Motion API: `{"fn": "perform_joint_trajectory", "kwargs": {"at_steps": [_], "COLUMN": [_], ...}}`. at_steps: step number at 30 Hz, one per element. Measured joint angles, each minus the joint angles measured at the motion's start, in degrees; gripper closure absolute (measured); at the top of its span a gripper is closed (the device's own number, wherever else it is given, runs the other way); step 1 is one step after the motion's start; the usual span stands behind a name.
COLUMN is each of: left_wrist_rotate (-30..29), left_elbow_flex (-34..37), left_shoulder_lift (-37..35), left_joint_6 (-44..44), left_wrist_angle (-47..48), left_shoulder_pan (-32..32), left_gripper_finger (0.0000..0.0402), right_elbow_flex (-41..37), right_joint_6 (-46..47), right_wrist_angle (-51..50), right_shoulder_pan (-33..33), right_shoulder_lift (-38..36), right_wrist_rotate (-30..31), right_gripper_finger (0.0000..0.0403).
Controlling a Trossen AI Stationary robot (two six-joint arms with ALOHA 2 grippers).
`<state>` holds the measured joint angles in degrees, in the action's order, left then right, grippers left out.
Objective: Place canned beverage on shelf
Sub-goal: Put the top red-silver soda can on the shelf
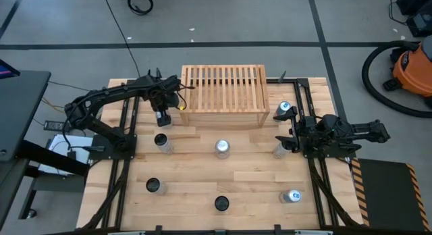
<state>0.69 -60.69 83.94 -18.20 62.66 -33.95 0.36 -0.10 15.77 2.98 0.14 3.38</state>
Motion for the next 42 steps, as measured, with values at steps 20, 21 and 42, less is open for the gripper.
{"fn": "perform_joint_trajectory", "kwargs": {"at_steps": [20,21,42], "left_wrist_rotate": [1.37,1.38,4.54], "left_elbow_flex": [0.07,0.07,4.88], "left_shoulder_lift": [0.20,0.20,0.28], "left_joint_6": [1.09,1.09,0.44], "left_wrist_angle": [-1.18,-1.18,-4.20], "left_shoulder_pan": [-1.71,-1.97,-1.79], "left_gripper_finger": [0.0010,0.0010,0.0010], "right_elbow_flex": [0.00,0.02,0.01], "right_joint_6": [0.00,-0.01,0.00], "right_wrist_angle": [0.00,0.00,0.00], "right_shoulder_pan": [0.00,0.00,0.00], "right_shoulder_lift": [0.00,0.00,0.00], "right_wrist_rotate": [0.00,0.00,0.00], "right_gripper_finger": [0.0010,0.0010,0.0010]}}
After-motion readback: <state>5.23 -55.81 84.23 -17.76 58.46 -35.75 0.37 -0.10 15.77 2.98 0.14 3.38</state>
